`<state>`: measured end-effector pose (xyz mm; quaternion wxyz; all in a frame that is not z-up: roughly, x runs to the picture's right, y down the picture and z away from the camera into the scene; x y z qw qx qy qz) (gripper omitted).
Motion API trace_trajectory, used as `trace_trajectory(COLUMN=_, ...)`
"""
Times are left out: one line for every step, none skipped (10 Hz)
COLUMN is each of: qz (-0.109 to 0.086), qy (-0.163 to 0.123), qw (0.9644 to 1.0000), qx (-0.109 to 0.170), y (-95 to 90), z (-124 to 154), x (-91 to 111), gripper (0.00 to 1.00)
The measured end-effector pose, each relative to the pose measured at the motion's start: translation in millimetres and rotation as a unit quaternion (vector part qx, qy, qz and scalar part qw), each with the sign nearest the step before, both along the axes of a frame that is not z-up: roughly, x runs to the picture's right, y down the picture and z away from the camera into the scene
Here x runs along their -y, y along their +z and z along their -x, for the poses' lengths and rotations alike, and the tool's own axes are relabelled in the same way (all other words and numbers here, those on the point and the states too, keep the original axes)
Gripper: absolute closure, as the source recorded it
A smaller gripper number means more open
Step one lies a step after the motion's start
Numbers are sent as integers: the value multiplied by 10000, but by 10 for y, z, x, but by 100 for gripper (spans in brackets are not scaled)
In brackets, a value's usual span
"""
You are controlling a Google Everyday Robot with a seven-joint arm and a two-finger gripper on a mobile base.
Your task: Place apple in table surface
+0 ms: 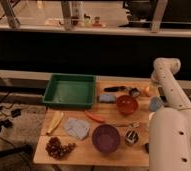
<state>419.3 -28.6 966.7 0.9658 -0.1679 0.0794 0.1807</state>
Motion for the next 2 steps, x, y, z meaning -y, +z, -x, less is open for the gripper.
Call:
trace_trajectory(qz=22, qy=36, qw=10000, qx=-3, y=2, z=5, x=4, gripper=20)
trace_trajectory(qz=38, qy=75, qw=10000, qx=-15, y=-3, z=1, x=24, gripper=20)
